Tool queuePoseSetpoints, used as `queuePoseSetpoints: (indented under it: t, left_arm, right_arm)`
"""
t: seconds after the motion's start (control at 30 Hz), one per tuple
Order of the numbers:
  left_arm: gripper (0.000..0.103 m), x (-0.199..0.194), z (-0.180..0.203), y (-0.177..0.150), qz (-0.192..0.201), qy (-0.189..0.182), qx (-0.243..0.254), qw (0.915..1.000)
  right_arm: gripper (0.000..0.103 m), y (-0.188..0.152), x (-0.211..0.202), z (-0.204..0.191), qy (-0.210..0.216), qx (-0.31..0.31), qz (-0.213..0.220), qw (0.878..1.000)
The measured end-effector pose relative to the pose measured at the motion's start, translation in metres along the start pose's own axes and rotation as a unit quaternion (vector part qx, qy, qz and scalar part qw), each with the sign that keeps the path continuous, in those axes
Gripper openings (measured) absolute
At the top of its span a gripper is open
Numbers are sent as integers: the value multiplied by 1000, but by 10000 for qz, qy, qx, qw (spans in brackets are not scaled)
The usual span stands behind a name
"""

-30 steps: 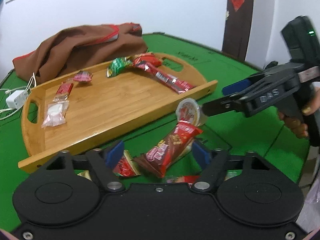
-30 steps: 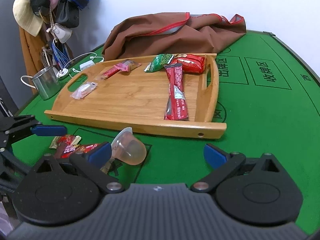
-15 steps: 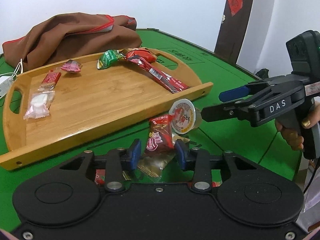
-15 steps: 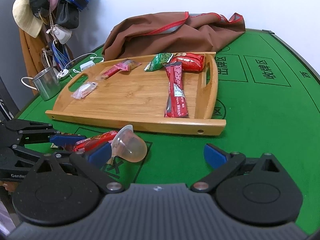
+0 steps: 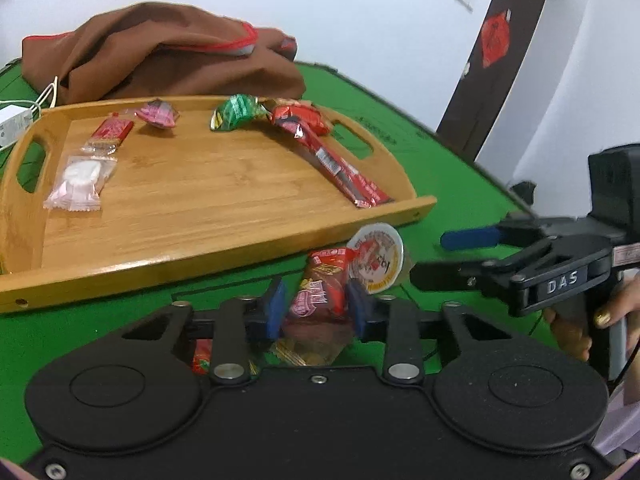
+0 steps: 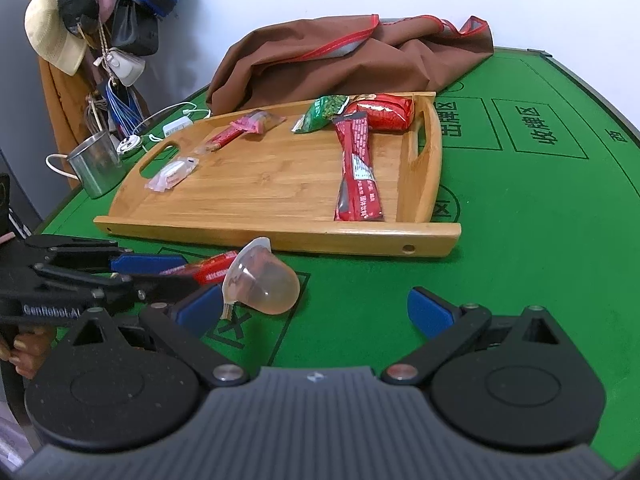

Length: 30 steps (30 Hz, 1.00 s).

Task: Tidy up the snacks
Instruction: 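Grasp the red wrapped cake with the left tool while the right tool grasps the clear jelly cup, then carry the red cake and jelly cup over the bamboo tray with both tools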

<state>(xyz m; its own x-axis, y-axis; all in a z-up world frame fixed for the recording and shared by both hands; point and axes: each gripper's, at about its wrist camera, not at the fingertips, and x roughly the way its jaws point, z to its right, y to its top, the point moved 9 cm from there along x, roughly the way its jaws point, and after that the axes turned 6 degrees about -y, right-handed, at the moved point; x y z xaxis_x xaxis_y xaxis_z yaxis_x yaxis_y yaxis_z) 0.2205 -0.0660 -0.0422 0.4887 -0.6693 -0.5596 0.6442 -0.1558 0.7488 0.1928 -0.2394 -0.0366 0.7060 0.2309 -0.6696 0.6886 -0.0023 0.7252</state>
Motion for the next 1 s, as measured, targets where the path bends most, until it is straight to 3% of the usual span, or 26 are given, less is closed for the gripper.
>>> queuePoseSetpoints:
  t: [0.33,0.5,0.6,0.67,0.77,1.0]
  left_arm:
    - [26,-20,-9,-2,315,374,-25,9988]
    - [26,-35,-10,-2,486,489,14,9976]
    - [26,-43,-9,-3,599,533,86,9967]
    - [26,-45,-7,-4,609,521,137,9967]
    - [26,-46,-6,-6,590,546,196,9966]
    - [23,-57,-7,-3,809,449,80,9957]
  right_arm:
    - [103,-3,7,-18,248,27,12,9997]
    - [90,0,14,-33,105,-236,80,9996]
    - [76,0,16,-42,1,-457,132,9989]
    - [59,0,15,-47,98,-462,104,9988]
    - [51,0,14,-50,94,-540,127,9984]
    - [49,-1,9,-46,160,-461,141,9987]
